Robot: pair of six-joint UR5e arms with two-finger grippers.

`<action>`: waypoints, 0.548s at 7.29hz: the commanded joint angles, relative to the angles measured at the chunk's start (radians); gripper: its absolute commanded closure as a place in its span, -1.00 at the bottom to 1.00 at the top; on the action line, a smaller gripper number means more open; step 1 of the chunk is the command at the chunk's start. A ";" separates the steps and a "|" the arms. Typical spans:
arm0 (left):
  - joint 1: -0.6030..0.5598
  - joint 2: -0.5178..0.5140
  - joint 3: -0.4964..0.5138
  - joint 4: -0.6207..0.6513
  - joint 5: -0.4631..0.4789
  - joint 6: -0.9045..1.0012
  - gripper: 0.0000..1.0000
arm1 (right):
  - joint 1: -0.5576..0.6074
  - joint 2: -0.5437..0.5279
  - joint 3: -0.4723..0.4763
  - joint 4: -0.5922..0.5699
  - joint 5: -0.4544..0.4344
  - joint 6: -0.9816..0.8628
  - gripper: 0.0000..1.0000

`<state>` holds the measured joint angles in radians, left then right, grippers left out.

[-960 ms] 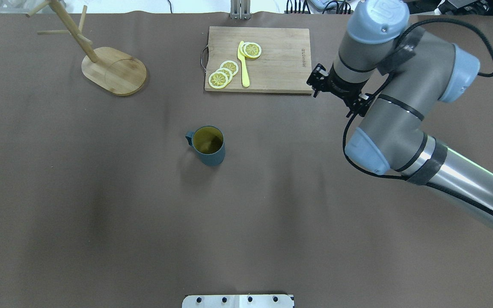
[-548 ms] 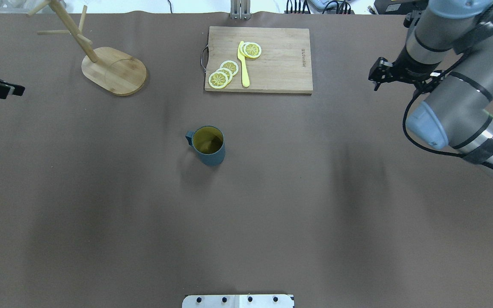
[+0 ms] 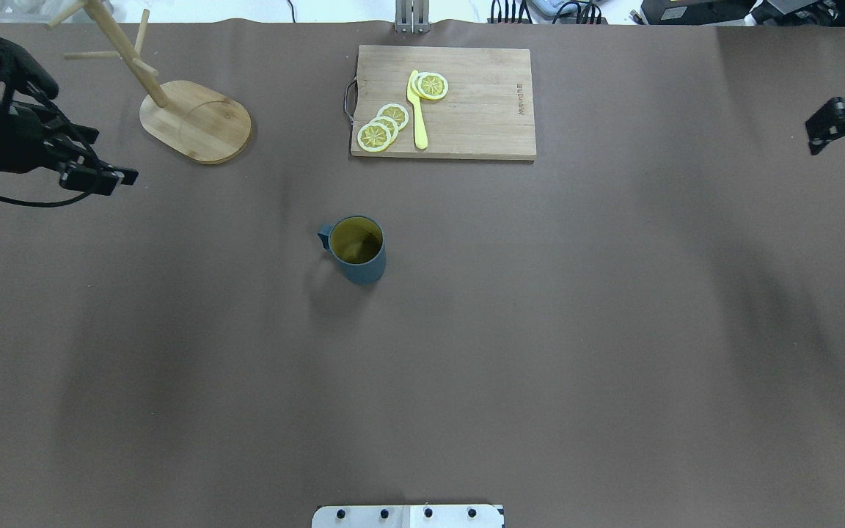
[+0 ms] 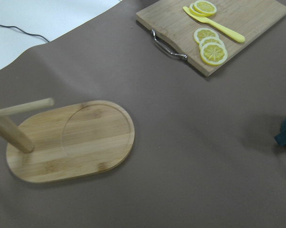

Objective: Hang cup on storage rack
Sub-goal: 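Move the left gripper to the blue mug's handle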

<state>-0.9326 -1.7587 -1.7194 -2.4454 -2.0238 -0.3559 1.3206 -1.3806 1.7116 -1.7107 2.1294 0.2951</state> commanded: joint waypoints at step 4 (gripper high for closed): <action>0.229 -0.120 0.248 -0.384 0.303 -0.026 -0.93 | 0.230 -0.160 0.002 -0.001 0.096 -0.320 -1.00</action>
<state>-0.7696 -1.8656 -1.5555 -2.6419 -1.8218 -0.3808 1.5349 -1.5294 1.7123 -1.7113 2.2131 -0.0156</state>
